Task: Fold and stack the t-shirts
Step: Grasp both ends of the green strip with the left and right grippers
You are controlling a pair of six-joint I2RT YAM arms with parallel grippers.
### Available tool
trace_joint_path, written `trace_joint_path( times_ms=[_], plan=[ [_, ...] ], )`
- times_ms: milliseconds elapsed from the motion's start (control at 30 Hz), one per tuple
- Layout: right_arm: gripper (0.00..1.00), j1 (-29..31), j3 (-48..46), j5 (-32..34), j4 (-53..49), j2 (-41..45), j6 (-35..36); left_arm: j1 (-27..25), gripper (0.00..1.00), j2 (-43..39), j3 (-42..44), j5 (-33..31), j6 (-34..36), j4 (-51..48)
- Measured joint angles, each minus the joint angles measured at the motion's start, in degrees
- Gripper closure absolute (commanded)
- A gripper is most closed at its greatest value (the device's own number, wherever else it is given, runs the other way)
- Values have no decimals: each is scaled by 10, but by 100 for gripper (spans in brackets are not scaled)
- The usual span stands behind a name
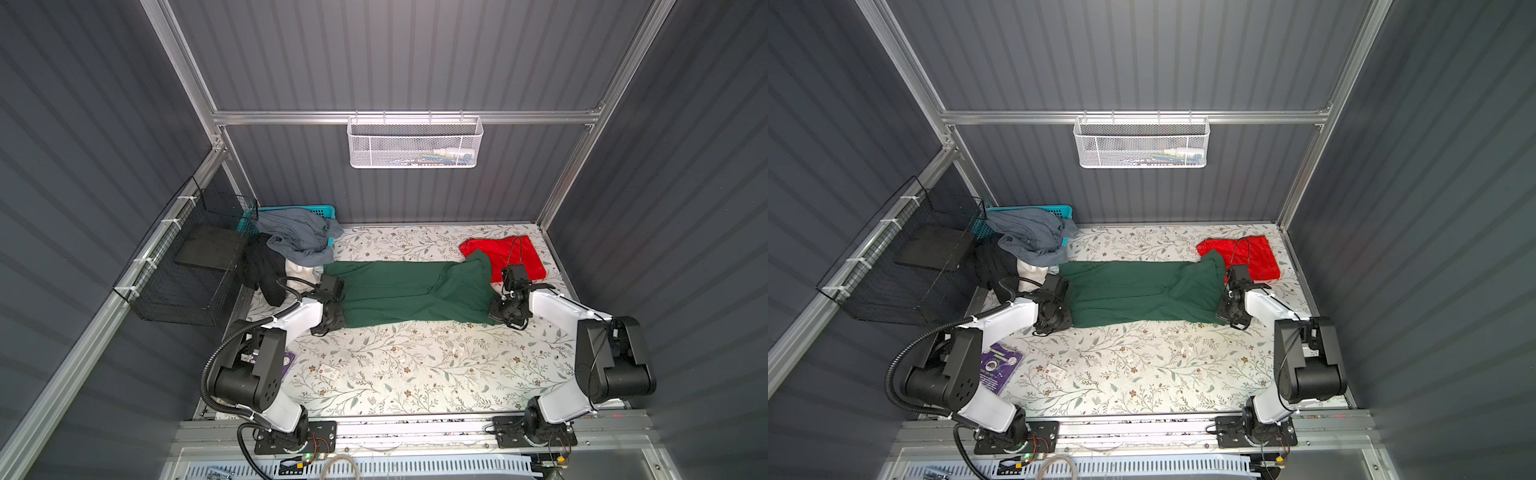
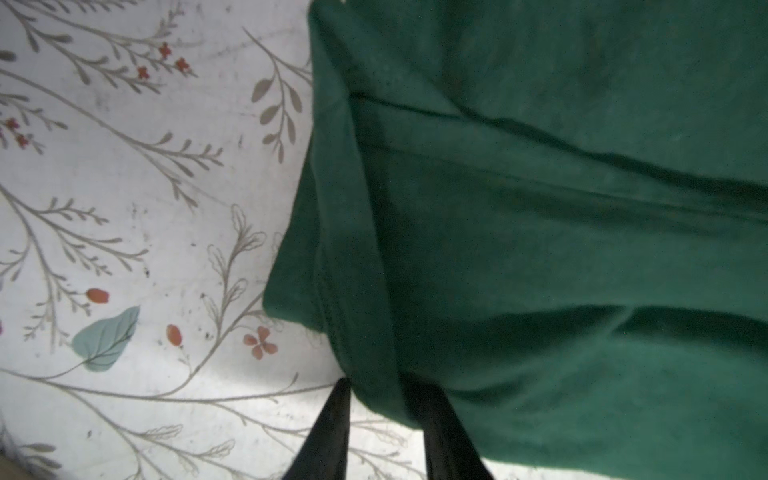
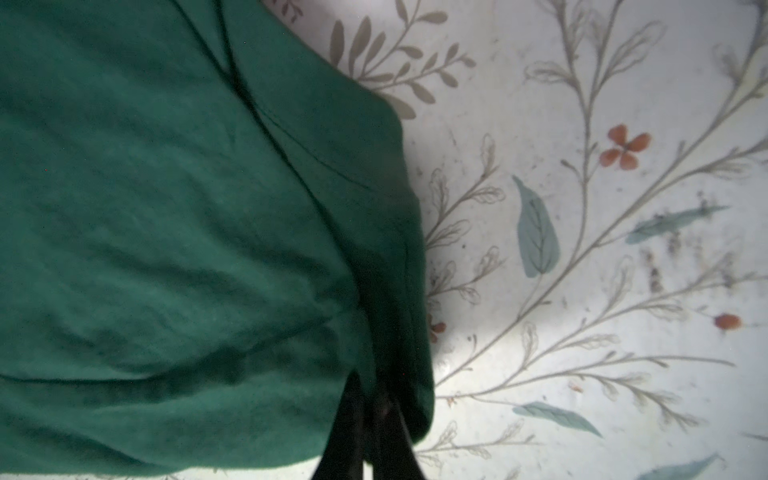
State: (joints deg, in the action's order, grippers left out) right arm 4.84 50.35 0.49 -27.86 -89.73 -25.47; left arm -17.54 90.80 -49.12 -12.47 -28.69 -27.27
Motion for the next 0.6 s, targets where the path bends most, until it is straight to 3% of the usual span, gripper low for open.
trace_joint_path(
  times_ms=[133,200,600],
  plan=[
    [100,-1,0,-2,0,0,0,0,83,7,0,-7,3,5],
    [100,-2,2,-3,-1,0,0,0,100,8,0,-11,8,8],
    [100,-8,32,15,-12,8,1,0,100,9,-1,-33,15,13]
  ],
)
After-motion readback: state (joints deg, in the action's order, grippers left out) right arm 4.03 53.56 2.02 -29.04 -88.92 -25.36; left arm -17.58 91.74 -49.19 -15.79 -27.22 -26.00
